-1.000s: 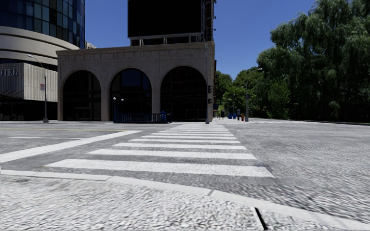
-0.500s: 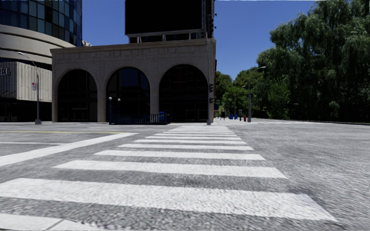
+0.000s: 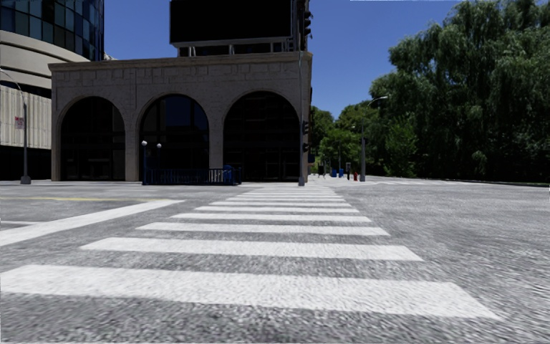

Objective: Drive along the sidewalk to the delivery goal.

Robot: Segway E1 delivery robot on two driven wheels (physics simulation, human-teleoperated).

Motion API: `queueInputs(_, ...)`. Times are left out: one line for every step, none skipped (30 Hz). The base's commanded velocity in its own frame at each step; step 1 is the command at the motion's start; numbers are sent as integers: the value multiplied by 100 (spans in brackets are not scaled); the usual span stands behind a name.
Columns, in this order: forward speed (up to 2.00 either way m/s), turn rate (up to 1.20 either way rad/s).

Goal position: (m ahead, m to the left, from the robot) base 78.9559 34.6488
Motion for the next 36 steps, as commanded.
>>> queueInputs(179, -24)
queueInputs(178, -24)
queueInputs(178, -24)
queueInputs(178, -24)
queueInputs(178, -24)
queueInputs(178, -24)
queueInputs(178, -24)
queueInputs(178, -24)
queueInputs(178, -23)
queueInputs(178, -21)
queueInputs(178, -19)
queueInputs(178, -19)
queueInputs(178, -17)
queueInputs(178, -16)
queueInputs(178, -16)
queueInputs(178, -16)
queueInputs(178, -16)
queueInputs(178, -16)
queueInputs(176, -15)
queueInputs(175, -15)
queueInputs(175, -15)
queueInputs(175, -15)
queueInputs(175, -15)
queueInputs(175, -13)
queueInputs(175, -9)
queueInputs(175, -6)
queueInputs(175, -6)
queueInputs(175, -2)
queueInputs(181, 0)
queueInputs(200, 0)
queueInputs(200, 0)
queueInputs(200, 0)
queueInputs(200, 0)
queueInputs(200, 0)
queueInputs(200, 0)
queueInputs(200, 0)
